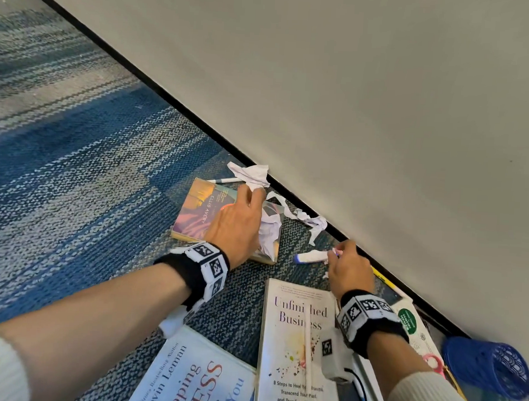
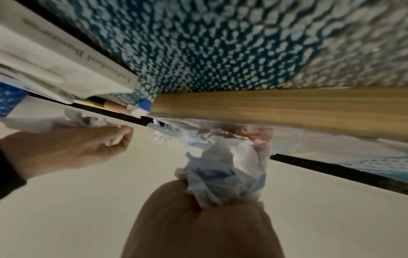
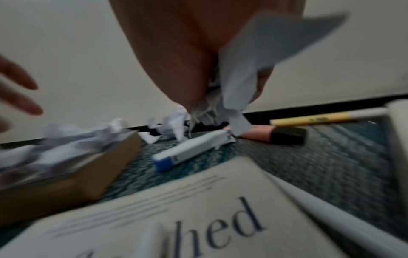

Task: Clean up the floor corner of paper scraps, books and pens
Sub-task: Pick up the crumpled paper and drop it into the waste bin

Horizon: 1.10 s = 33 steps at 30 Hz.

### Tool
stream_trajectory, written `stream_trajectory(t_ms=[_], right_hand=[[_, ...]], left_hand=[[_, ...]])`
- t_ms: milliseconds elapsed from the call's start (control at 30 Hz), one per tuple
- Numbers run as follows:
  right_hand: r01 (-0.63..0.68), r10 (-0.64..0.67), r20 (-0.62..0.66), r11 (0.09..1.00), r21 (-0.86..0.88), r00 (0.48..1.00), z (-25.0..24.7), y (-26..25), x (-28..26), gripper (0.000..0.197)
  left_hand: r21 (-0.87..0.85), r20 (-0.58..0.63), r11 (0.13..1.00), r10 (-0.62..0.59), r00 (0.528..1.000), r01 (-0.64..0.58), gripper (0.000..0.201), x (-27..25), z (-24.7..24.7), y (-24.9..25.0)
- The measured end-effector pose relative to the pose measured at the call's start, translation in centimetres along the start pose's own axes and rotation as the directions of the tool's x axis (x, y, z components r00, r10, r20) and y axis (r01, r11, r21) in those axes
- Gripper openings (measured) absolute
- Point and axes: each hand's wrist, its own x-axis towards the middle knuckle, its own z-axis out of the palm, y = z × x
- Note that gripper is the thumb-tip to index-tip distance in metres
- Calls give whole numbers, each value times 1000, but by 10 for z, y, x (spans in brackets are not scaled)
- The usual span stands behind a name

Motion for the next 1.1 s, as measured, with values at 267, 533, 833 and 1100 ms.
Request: stream_trajectory(t_ms=[267, 533, 833, 1100], right_hand=[[39, -36, 114, 999, -26, 993, 25, 27, 9, 35], [-26, 24, 122, 1000, 17, 992, 30, 31, 13, 10], [-22, 20, 157, 1000, 12, 987, 22, 31, 16, 23], [-29, 42, 216, 998, -63, 975, 5, 33, -3, 36]], left_hand=[[186, 286, 948, 198, 938, -257, 40, -3, 35, 2], [321, 310, 874, 266, 913, -364, 24, 0, 39, 8], [217, 338, 900, 295, 894, -379, 30, -3, 38, 3], [72, 266, 968, 214, 940, -240, 28, 1, 35, 3]])
